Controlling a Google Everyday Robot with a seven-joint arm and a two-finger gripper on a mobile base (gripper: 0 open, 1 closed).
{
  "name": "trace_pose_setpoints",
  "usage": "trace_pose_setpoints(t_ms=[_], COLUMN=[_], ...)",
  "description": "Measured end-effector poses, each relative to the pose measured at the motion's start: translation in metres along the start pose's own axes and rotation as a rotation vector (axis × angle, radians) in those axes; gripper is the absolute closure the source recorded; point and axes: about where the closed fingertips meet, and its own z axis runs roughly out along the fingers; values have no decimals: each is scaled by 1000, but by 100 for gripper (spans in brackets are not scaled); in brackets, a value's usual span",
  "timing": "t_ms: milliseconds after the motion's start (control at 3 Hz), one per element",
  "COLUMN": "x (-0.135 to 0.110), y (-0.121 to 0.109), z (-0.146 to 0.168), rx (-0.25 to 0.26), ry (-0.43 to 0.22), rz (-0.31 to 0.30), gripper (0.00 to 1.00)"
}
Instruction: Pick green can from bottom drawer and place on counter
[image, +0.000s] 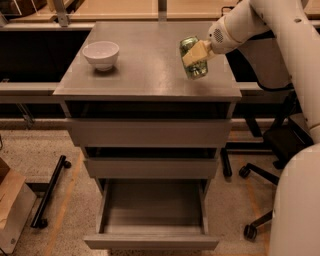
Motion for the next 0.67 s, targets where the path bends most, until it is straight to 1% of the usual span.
trace_pose_setpoints(t_ms=[333,667], x=[-2,-1], y=[-8,-12], z=[17,35], rx=[-19,-40], ry=[-8,-17], rz=[5,19], gripper=[13,0])
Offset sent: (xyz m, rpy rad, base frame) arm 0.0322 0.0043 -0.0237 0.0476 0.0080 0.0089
